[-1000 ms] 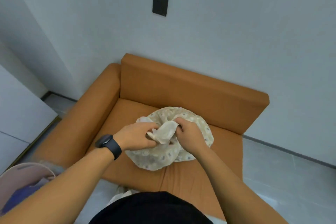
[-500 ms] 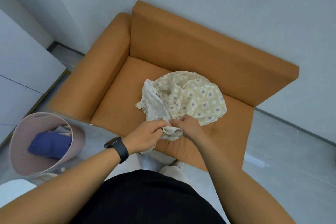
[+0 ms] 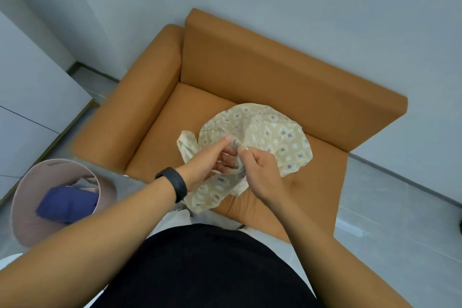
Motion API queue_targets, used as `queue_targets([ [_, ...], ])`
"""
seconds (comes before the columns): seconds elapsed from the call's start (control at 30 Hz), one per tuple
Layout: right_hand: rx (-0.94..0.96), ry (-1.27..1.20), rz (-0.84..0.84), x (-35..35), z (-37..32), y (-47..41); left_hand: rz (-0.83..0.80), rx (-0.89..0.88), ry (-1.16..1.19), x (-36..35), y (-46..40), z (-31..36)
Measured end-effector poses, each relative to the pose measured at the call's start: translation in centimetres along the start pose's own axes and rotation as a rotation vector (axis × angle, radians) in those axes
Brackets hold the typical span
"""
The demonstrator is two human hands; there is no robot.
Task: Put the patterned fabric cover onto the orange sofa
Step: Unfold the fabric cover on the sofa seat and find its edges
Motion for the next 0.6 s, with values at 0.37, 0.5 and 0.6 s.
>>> queue_targets([
  [0.37,-0.14,0.359,-0.085,3.9,4.7,0.7,0.097,-0.035,0.225,-3.2,-2.1,-1.2],
  [0.5,-0.096,0.254,0.097,5.7,2.2,-2.5,-0.12,-0.266,-0.103,-4.9,0.7,-0.3],
  [0.6,-0.187,0.45,-0.18,3.1,1.6,-5.6,-0.172,-0.282,-0.203,-4.6,1.1,-0.5],
])
Point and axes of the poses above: each hand's wrist, its own y-axis away from the middle knuckle, its own x-axis out of the back of the hand, z = x × y, the point moved 5 cm from there along -y, towards the middle knuckle, and after that the axes turned 7 degrees about z, right-handed, at the moved point
